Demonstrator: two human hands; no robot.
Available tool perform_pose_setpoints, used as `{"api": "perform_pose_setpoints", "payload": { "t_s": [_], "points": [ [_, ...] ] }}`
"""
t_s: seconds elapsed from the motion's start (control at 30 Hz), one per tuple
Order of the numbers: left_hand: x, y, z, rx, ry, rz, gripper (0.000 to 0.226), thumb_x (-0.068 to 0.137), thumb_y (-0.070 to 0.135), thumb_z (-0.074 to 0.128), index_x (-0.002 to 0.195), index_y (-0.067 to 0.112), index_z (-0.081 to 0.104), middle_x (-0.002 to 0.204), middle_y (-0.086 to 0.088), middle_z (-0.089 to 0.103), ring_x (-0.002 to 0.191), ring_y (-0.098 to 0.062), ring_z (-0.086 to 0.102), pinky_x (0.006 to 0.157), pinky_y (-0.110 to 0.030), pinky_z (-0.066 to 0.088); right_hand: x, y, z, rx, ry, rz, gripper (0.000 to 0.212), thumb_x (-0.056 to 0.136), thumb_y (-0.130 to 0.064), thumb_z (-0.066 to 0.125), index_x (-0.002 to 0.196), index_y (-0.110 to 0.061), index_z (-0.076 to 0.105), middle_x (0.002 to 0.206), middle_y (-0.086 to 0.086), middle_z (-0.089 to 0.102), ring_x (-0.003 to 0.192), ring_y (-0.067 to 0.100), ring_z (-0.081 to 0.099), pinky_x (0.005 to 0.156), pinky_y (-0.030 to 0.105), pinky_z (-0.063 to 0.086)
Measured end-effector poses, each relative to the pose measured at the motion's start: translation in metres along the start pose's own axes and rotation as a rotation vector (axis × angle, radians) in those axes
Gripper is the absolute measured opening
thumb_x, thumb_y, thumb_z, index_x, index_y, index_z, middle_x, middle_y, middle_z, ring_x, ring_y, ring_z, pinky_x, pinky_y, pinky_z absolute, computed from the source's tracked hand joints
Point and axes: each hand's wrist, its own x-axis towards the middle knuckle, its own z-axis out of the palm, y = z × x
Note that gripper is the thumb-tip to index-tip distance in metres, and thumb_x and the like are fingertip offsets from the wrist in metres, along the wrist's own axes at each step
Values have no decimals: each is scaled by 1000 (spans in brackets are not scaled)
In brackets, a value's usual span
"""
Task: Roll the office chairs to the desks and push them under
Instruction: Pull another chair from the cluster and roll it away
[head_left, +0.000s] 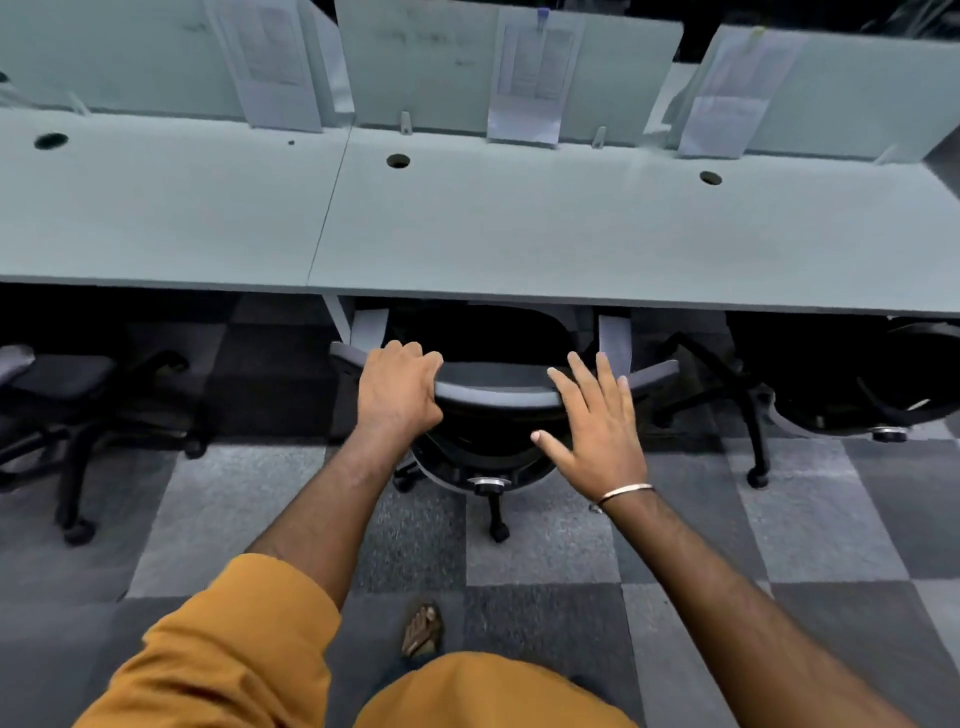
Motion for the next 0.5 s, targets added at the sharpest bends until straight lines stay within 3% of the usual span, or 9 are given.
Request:
{"api": "perform_pose_setpoints", "payload": {
  "t_s": [0.23, 0.37, 0.5],
  "points": [
    [24, -28, 0, -25, -26, 33, 21, 72, 23, 68, 83, 26, 50, 78, 4, 46, 77, -21, 44, 73, -35, 34, 17, -39, 12, -13, -113, 166, 109, 84, -58, 72, 165, -32, 4, 171, -3, -21, 155, 27, -28, 118, 71, 13],
    [44, -43, 1, -36, -16, 68, 22, 67, 21, 70, 79, 30, 55, 72, 8, 45, 71, -19, 45, 68, -37, 38, 39, -37, 23, 12, -137, 151, 121, 78, -61, 77, 165, -29, -2, 169, 4, -26, 151, 32, -35, 111, 62, 43],
    [49, -63, 18, -222, 133, 109, 45, 57, 13, 77, 95, 35, 65, 82, 14, 54, 77, -19, 53, 71, -34, 30, 58, -35, 28, -10, -161, 131, 126, 75, -62, 78, 163, -29, -4, 169, 8, -27, 150, 36, -36, 105, 55, 51]
  ]
}}
